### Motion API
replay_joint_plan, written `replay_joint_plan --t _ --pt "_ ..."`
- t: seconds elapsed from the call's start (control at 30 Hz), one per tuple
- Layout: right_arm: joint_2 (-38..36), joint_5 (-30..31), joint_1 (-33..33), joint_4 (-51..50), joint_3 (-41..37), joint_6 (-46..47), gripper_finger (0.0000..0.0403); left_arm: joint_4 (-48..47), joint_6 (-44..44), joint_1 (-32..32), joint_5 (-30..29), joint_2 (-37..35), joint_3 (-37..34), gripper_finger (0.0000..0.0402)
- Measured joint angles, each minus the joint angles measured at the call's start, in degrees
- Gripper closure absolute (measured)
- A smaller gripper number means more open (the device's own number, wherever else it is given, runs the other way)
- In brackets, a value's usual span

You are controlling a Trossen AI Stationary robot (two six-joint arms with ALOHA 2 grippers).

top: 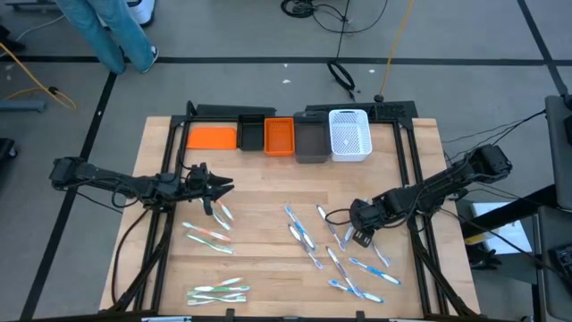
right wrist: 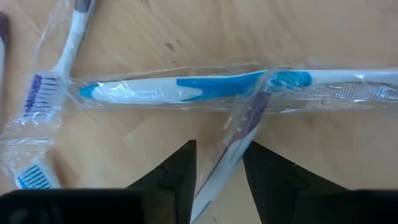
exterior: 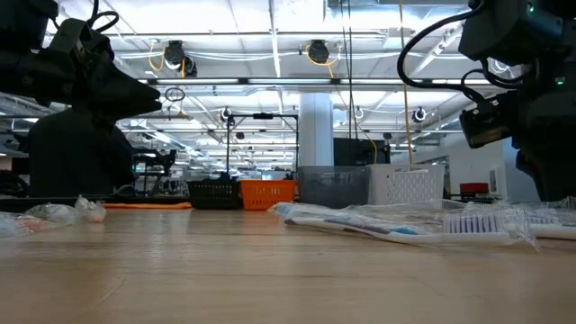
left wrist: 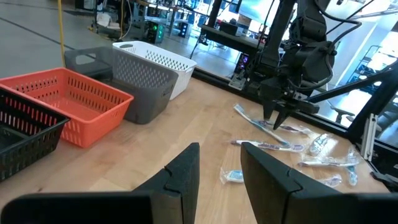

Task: Pick & Place Toothbrushes
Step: Put the purple toothbrush into the black bin

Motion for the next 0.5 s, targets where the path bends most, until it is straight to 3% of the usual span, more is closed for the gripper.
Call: replay_joint_plan --t 0.5 --pt "0.07 1.11 0.00 -0.38 -0.11 -1.09 0.0387 0.00 0.50 -0.01 0.00 0.00 -0.02 0.0284"
